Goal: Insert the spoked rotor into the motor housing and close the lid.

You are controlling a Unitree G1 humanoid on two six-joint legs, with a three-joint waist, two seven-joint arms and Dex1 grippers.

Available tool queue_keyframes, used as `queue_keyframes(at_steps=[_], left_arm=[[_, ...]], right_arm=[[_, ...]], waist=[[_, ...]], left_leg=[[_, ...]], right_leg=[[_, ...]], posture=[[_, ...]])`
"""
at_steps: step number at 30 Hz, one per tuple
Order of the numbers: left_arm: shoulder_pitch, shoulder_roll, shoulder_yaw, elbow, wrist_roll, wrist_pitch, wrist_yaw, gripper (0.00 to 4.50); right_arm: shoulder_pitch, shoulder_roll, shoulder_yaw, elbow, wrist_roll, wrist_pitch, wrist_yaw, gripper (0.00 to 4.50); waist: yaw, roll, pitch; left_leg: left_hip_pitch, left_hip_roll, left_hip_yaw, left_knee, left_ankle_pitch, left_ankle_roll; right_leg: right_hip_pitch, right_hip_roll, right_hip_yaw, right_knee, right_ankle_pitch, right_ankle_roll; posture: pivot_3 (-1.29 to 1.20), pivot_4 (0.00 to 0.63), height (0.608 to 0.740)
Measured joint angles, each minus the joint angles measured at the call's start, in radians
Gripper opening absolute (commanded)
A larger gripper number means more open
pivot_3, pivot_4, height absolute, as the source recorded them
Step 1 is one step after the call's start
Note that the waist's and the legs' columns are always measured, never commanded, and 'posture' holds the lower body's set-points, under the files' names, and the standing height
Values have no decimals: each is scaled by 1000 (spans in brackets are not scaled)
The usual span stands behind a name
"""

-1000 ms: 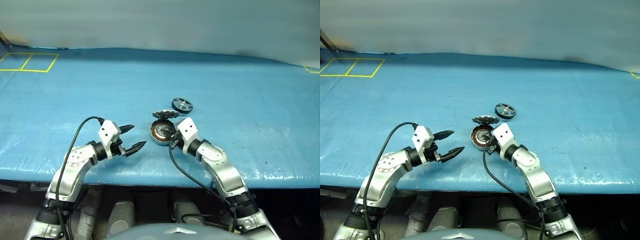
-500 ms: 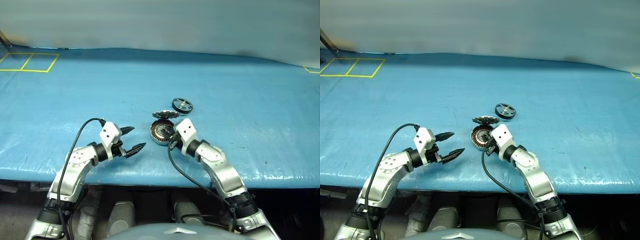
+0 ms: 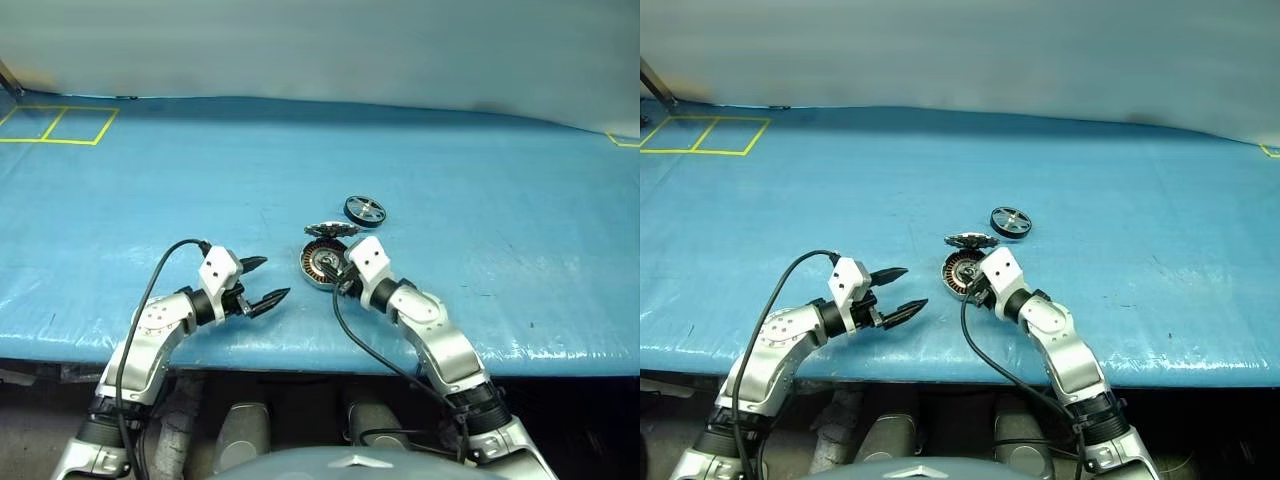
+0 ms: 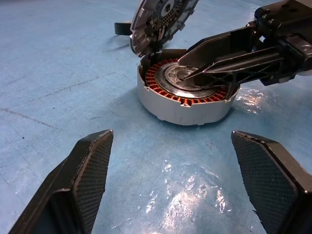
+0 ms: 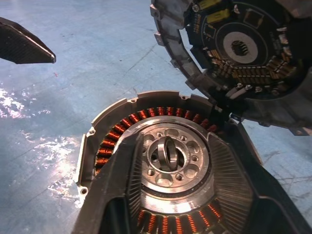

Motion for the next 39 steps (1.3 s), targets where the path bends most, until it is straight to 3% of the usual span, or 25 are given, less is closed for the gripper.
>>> queue_keyframes(at_steps=[3, 11, 14, 24, 39], left_arm=[[0, 0, 0, 2, 1, -2, -4, 4157], [-2, -1, 0, 33, 4, -20, -14, 4157], [-7, -3, -1, 41, 6, -28, -16, 4157], [-7, -4, -2, 57, 7, -41, -18, 4157], [-8, -12, -19, 60, 10, -41, -12, 4157]], right_arm=[[0, -1, 1, -1, -3, 2, 1, 3972], [29, 4, -8, -29, 48, -13, 47, 3972], [34, 14, -9, -35, 75, -24, 66, 3375], [34, 34, -24, -22, 70, -42, 43, 57], [23, 25, 15, 9, -20, -57, 16, 21]], waist=[[0, 0, 0], [0, 0, 0], [-2, 0, 0], [0, 0, 0], [-1, 0, 0]], left_leg=[[0, 0, 0, 0, 0, 0], [0, 0, 0, -1, 0, 0], [0, 0, 0, -1, 0, 0], [0, 0, 0, 0, 0, 0], [0, 0, 0, 0, 0, 0]], right_leg=[[0, 0, 0, 0, 0, 0], [0, 0, 0, 0, 0, 1], [-1, 0, 0, 0, 0, 1], [-1, 0, 0, 0, 1, 1], [0, 0, 0, 0, 1, 1]], posture=[[0, 150, 740], [0, 150, 740], [0, 150, 740], [0, 150, 740], [0, 150, 740]])
